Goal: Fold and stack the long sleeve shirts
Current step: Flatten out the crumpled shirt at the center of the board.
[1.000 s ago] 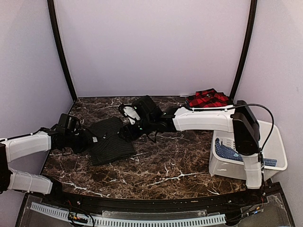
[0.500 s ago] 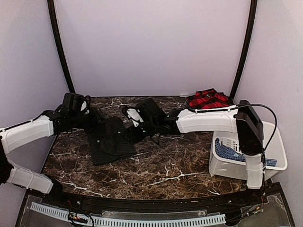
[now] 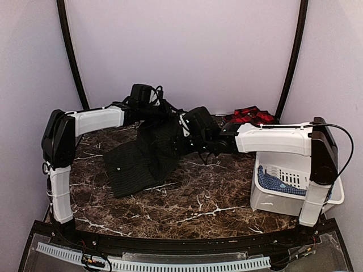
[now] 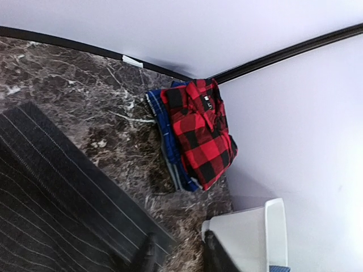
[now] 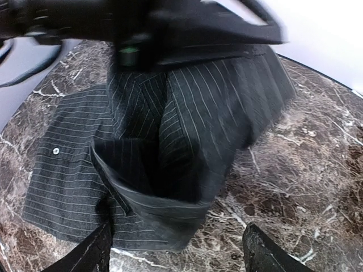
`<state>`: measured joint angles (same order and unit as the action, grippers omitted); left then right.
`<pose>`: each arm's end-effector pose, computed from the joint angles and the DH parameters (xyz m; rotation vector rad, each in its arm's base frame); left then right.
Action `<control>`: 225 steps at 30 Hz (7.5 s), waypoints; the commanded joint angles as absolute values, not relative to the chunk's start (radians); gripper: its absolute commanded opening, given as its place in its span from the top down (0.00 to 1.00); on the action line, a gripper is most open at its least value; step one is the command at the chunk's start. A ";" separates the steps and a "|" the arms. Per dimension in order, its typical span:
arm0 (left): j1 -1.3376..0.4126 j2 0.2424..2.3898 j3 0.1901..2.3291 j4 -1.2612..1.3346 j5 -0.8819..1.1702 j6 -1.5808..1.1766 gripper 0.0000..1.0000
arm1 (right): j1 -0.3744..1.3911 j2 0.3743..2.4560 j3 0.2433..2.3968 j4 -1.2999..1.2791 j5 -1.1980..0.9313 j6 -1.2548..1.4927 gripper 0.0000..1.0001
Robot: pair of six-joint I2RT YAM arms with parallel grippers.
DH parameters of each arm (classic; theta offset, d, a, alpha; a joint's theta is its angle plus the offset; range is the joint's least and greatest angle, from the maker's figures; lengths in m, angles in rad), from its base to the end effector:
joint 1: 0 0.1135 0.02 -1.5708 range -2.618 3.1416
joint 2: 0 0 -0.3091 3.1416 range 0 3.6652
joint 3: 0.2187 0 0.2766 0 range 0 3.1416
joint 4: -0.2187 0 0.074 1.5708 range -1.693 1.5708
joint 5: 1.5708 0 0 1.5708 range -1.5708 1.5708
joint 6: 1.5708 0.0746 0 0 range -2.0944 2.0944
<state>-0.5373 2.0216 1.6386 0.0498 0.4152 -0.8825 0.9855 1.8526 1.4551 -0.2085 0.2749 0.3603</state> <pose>0.4674 -0.3135 0.2999 -0.0502 2.1167 -1.3063 0.2920 0.4039 0.2782 -0.5212 2.1273 0.4767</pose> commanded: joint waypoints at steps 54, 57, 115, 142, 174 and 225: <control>-0.112 1.754 0.967 -0.220 0.163 -0.571 0.88 | 1.020 2.321 1.820 -0.417 -0.100 0.398 1.00; -0.145 1.713 0.913 -0.210 0.176 -0.591 0.93 | 0.981 2.293 1.780 -0.413 -0.077 0.397 1.00; -0.384 1.598 1.019 -0.260 0.405 -0.667 0.63 | 1.221 1.714 1.152 -0.371 -0.339 0.207 1.00; -0.727 1.299 0.506 -0.290 0.568 -0.829 0.66 | 1.135 1.778 1.274 -0.338 -0.179 0.291 0.56; -0.710 1.294 0.814 -0.254 0.128 -0.698 0.35 | 1.012 1.670 1.169 -0.131 0.268 0.498 0.02; -0.468 1.640 0.875 -0.045 0.050 -0.718 0.55 | 0.992 1.943 1.394 -0.190 0.086 0.346 0.22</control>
